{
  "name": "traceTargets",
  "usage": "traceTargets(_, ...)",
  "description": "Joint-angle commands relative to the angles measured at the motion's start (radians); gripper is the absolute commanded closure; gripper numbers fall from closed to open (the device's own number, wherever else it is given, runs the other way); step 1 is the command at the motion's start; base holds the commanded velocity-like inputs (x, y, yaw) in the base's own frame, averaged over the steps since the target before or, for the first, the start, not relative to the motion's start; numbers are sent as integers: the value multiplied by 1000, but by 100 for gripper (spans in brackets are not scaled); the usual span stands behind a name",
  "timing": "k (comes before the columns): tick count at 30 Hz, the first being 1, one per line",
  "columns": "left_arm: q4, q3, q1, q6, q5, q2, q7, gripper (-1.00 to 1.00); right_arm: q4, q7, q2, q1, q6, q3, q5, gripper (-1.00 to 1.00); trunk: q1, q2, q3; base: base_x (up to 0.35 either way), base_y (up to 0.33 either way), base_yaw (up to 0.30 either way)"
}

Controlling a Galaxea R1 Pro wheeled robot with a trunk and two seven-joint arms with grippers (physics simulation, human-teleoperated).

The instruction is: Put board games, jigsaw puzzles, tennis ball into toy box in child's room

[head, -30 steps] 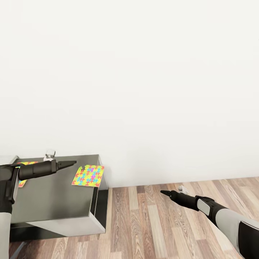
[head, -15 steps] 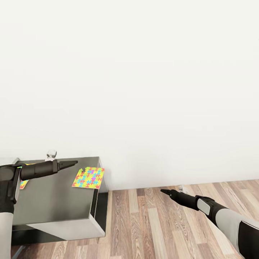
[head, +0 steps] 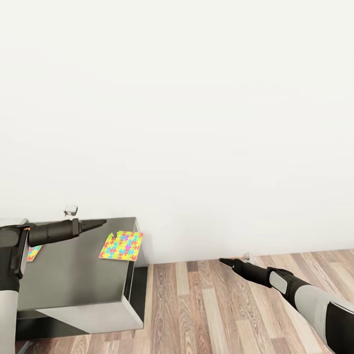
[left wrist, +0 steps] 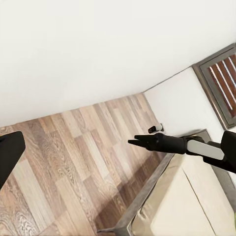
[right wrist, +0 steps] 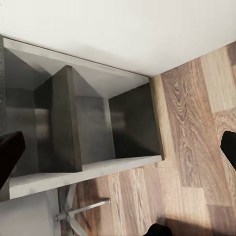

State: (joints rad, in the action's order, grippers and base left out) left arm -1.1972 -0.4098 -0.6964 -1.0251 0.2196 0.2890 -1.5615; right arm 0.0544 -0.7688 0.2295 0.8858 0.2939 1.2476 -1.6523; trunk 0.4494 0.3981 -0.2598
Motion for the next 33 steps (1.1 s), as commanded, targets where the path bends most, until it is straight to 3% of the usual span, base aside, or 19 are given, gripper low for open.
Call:
traceTargets(1,-1,-1,-1,-10,11,0,-9,-100,1,-1,1,1,8,6,-11,-100,1,2,0,0,0,0)
traceTargets(33,-1,-1,0,-9,10,-2,-9,-100,1,-2,1,1,8,6,-11,-100,1,2,53,0,0,0)
